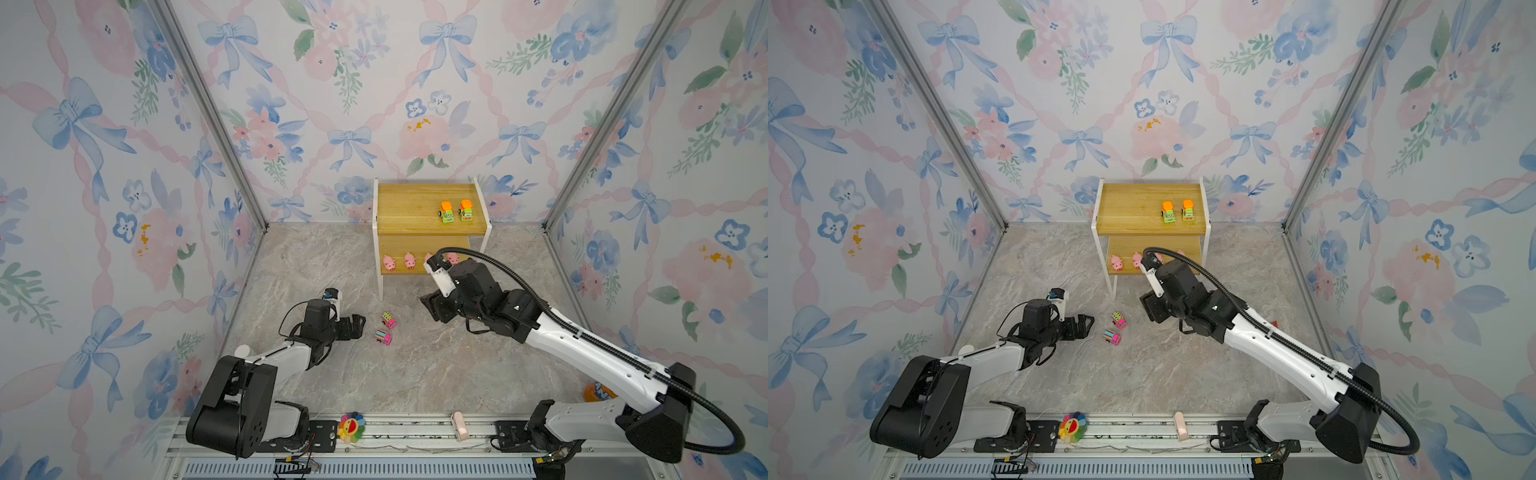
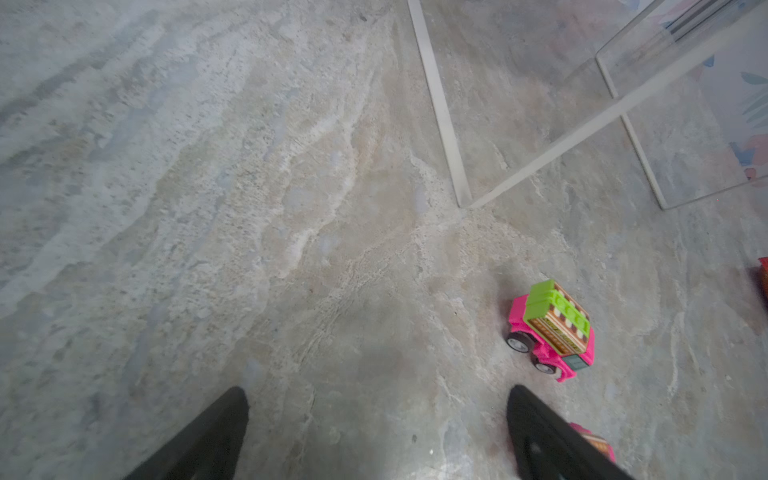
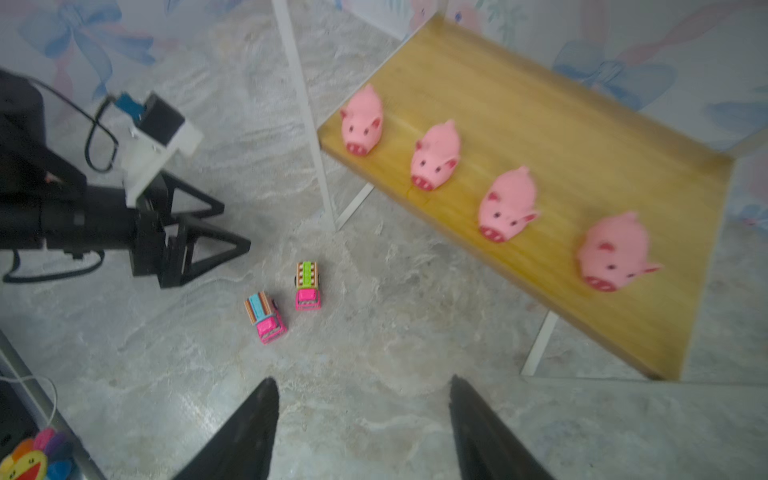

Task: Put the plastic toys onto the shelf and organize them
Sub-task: 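Withdraw the right gripper from the shelf toward the pink trucks, then lower the right gripper onto the pink truck with blue top and close it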

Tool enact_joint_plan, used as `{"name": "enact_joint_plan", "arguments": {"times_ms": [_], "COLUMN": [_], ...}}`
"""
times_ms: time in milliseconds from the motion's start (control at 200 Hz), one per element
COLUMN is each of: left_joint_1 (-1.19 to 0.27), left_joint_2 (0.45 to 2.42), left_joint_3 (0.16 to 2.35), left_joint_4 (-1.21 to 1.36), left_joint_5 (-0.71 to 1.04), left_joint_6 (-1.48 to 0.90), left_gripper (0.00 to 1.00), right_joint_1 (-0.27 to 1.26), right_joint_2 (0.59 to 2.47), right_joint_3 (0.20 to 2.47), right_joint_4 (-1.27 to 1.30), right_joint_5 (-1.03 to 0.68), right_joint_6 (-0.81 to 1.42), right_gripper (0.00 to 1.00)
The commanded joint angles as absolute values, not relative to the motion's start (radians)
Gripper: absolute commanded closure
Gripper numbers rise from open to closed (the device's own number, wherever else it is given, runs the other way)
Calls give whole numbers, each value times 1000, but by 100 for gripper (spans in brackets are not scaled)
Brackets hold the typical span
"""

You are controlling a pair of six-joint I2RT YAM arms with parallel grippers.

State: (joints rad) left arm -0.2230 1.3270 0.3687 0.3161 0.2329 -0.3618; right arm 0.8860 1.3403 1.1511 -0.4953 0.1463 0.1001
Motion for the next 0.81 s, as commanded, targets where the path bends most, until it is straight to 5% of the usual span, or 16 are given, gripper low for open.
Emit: {"name": "enact_joint_plan", "arguments": {"times_ms": [0,800], "left_joint_1": [-231,-230], "left_joint_2": [1326,1311], "left_joint_3": [365,357], "left_joint_4": [321,324], "left_joint_5": [232,219], "left_joint_6": [-347,-353], "left_gripper": [2,2], "right_joint_1": [953,1007], "right_joint_2": [1404,1847], "right_joint_3": [1068,1186], "right_joint_4": [-347,-188], "right_joint_5": [126,-55], "right_joint_6": [141,32], "right_gripper": [33,40]}}
